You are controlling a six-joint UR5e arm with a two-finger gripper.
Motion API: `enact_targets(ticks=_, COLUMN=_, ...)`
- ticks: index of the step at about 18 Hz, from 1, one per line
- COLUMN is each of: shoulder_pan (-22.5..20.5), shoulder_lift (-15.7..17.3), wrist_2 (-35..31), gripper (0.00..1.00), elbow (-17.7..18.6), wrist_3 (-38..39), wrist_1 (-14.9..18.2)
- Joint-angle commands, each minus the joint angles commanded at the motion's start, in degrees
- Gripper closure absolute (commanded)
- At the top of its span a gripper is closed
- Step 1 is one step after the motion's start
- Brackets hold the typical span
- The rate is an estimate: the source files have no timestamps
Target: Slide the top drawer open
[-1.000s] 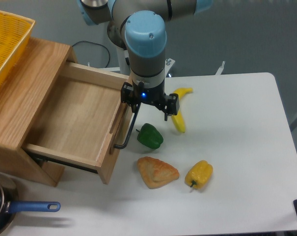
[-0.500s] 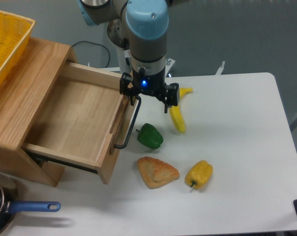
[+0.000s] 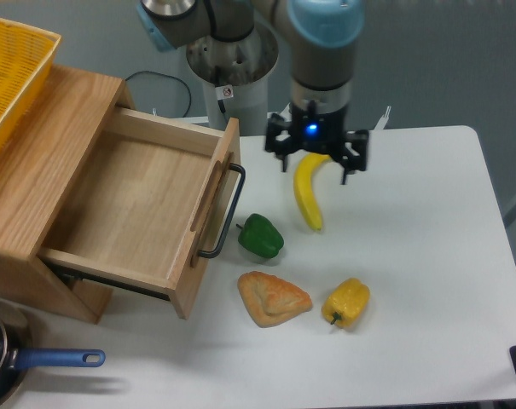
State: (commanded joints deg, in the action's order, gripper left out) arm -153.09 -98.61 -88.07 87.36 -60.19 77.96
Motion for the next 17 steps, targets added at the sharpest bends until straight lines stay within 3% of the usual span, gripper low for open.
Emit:
enact_targets(ticks=6, shoulder_pan=-2.91, shoulder_lift=-2.90, wrist_2=0.18, gripper=0.00, elbow=0.00, wrist_3=-9.14, wrist_1=-3.43)
enact_targets(ticks=13, shoulder_pan=-6.60, shoulder_lift=-11.07, wrist_2=-0.61, gripper=0.00, elbow=-0.88, wrist_3=-26.98, wrist_1=-5.53)
enact_targets(ticks=17, shoulder_pan=-7.48, shoulder_lift=-12.74, wrist_2=-1.41, gripper=0.00, elbow=-0.18, wrist_3=-28.49, wrist_1=-8.79)
